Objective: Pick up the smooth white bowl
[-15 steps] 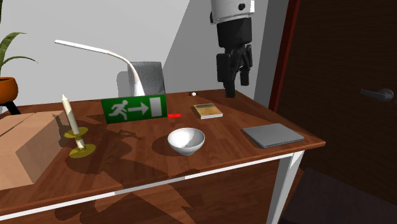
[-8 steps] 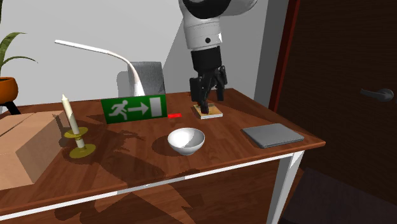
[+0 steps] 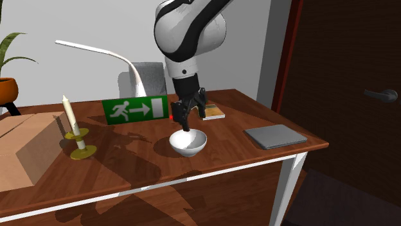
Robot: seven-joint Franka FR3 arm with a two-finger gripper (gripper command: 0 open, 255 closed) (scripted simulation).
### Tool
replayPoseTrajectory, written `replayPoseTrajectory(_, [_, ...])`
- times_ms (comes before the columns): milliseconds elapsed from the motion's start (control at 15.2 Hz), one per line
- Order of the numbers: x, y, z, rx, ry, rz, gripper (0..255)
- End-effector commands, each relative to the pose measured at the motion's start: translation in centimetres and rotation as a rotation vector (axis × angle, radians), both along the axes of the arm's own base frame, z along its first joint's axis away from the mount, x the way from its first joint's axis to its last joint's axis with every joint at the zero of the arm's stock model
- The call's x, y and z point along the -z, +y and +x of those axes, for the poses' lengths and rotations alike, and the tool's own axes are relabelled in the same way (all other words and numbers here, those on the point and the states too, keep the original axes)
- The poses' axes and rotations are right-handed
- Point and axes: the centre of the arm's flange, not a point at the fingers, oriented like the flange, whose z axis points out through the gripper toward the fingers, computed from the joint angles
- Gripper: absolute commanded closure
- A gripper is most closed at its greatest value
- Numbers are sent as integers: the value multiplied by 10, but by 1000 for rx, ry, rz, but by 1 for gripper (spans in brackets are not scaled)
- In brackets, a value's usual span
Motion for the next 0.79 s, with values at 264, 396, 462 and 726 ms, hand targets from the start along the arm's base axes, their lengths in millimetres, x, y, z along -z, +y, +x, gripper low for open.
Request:
replayPoseTrajectory(264, [53, 19, 60, -3, 6, -3, 0])
replayPoseTrajectory(396, [72, 24, 79, -4, 8, -3, 0])
replayPoseTrajectory(462, [73, 24, 81, -4, 8, -3, 0])
replayPoseTrajectory(726, [95, 24, 81, -4, 8, -3, 0])
